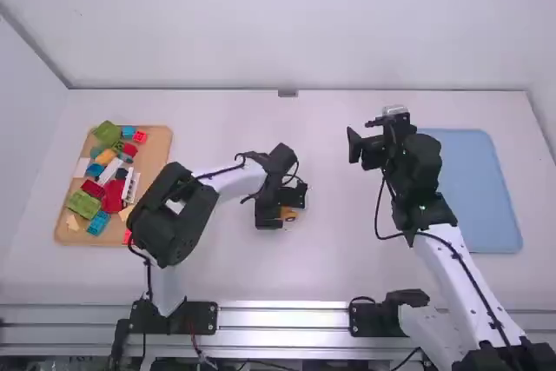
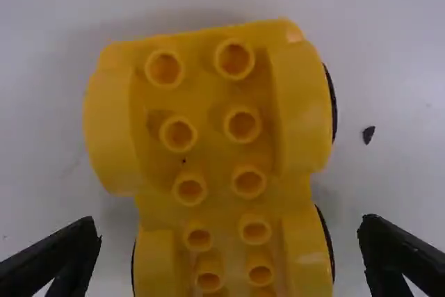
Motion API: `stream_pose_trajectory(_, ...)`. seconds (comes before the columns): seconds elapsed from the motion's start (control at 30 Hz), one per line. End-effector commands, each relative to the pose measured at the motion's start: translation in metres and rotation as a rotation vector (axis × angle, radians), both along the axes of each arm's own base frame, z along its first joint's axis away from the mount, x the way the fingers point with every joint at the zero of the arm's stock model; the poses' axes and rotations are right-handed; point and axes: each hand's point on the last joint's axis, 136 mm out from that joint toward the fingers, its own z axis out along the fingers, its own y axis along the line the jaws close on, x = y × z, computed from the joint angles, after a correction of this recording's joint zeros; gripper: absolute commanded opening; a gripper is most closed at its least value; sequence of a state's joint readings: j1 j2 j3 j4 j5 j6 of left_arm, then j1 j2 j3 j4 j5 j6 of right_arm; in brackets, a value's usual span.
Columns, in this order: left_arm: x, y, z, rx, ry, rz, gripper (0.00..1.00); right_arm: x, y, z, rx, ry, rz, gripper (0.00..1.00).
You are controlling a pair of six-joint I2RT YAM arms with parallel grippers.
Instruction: Assemble lego blocks to make yellow taxi
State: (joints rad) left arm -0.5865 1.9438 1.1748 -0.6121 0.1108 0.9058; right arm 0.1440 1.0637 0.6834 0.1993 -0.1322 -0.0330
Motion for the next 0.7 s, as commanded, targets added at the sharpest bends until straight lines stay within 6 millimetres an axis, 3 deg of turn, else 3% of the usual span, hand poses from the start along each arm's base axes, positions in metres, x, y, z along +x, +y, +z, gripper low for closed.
stream_pose_trajectory(0.0, 0.007, -0.006, 0.014, -0.017, -0.017, -0.002, 0.99, 0.004, 0.001, 0.019, 0.006, -0.039, 0.003, 0.98)
stream_pose_trajectory(0.17, 0.013, -0.011, 0.045, -0.025, 0.012, 0.005, 0.99, 0.004, 0.001, 0.02, 0.006, -0.042, 0.003, 0.98)
stream_pose_trajectory(0.27, 0.026, -0.013, 0.07, -0.043, 0.003, 0.081, 0.99, 0.004, 0.001, 0.021, 0.007, -0.046, 0.003, 0.98)
stream_pose_trajectory(0.33, 0.05, -0.007, 0.093, -0.04, -0.046, 0.264, 0.99, 0.004, 0.001, 0.021, 0.007, -0.046, 0.003, 0.98)
stream_pose_trajectory(0.43, 0.068, 0.003, 0.113, -0.044, -0.076, 0.437, 0.99, 0.004, 0.001, 0.021, 0.007, -0.046, 0.003, 0.98)
stream_pose_trajectory(0.5, 0.086, 0.018, 0.135, -0.052, -0.101, 0.649, 0.99, 0.004, 0.001, 0.021, 0.007, -0.048, 0.003, 0.98)
stream_pose_trajectory(0.6, 0.102, 0.036, 0.157, -0.075, -0.117, 0.887, 0.99, 0.005, 0.001, 0.024, 0.009, -0.058, 0.001, 0.98)
stream_pose_trajectory(0.63, 0.102, 0.036, 0.157, -0.075, -0.117, 0.887, 0.99, 0.005, 0.001, 0.024, 0.009, -0.058, 0.001, 0.98)
stream_pose_trajectory(0.67, 0.11, 0.045, 0.166, -0.096, -0.124, 1.013, 0.99, 0.005, 0.002, 0.025, 0.009, -0.063, 0.004, 0.98)
